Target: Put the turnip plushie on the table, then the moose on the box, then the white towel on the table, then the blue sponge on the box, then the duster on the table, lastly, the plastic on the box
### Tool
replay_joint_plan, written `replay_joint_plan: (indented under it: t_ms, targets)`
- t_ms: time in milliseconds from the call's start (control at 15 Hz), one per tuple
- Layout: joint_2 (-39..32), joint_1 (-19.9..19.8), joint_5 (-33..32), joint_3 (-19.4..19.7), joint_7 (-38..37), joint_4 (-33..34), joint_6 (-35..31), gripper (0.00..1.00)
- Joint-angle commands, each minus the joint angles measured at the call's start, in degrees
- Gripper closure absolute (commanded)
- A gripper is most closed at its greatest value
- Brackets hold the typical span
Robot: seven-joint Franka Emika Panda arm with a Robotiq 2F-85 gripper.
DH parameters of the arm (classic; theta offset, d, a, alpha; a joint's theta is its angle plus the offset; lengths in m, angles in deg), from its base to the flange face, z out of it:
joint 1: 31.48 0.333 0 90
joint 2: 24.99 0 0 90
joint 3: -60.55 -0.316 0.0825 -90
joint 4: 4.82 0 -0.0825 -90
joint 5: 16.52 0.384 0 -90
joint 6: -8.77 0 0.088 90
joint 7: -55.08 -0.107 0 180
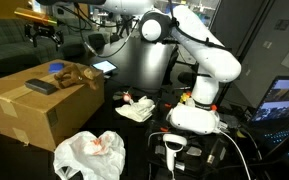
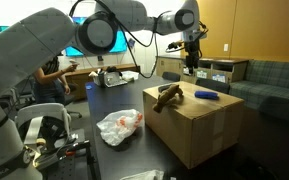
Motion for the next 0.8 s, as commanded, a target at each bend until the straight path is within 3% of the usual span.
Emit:
replay_joint_plan:
  t_ms: [0, 333, 733]
  targets:
    - [6.59, 1.4, -0.01, -1.61, 6.61, -5.1, 5.8, 0.0]
    - [14.04, 5.43, -1.06, -2.09, 10.88, -13.88, 10.61, 0.0]
    - [21.41, 12.12, -5.08, -2.27, 17.58, -30.23, 2.12, 0.0]
